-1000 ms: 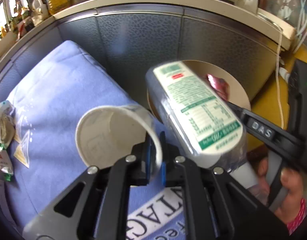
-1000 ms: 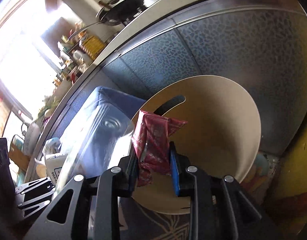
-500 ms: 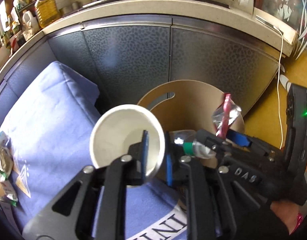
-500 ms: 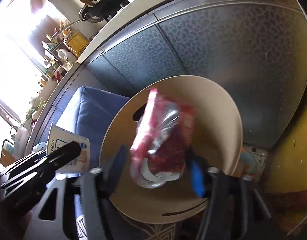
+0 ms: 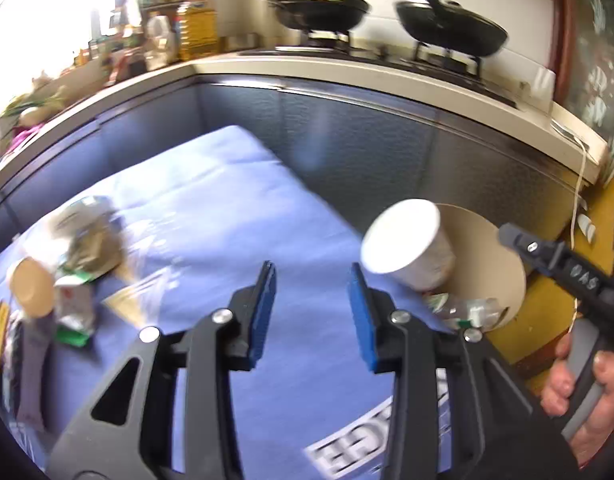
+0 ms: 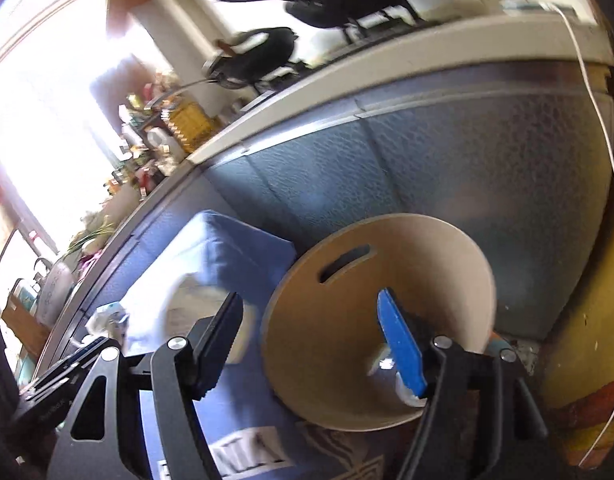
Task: Collect trash
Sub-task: 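Move both tools back over the trash on the table, then grasp the blue milk carton with the left tool while the right tool grasps the white-green snack packet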
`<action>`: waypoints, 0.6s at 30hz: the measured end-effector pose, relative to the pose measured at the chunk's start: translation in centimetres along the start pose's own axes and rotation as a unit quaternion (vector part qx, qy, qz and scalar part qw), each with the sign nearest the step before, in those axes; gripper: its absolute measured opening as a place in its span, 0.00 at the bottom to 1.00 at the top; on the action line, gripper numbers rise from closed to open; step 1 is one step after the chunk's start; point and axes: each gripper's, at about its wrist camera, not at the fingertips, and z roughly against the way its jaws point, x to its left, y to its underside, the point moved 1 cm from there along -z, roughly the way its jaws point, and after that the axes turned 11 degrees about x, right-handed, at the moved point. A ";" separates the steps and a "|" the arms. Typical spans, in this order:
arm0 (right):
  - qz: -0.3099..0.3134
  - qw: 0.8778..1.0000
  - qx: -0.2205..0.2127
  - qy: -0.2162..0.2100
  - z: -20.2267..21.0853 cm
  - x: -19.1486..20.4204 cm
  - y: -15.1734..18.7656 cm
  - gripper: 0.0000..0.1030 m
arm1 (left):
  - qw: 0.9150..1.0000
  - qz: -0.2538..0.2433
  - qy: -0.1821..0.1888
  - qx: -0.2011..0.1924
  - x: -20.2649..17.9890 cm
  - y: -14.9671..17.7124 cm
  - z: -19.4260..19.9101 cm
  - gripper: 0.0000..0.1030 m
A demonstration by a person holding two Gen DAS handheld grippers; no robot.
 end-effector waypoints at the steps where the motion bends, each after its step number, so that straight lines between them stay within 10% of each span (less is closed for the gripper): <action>1: 0.019 1.000 0.005 -0.016 -0.1 1.5 0.1 0.59 | 1.000 0.011 -0.007 -0.003 1.4 0.9 0.7 0.34; 6: 0.105 0.988 0.070 -0.093 -2.5 9.3 1.9 0.37 | 0.997 0.066 -0.046 -0.019 8.6 5.5 4.3 0.34; 12: 0.181 0.957 0.165 -0.155 -7.6 19.2 6.3 0.35 | 0.981 0.146 -0.123 -0.034 17.5 11.8 9.2 0.34; 18: 0.197 0.934 0.234 -0.187 -11.8 26.3 8.5 0.35 | 0.962 0.194 -0.186 -0.043 23.3 15.1 10.6 0.60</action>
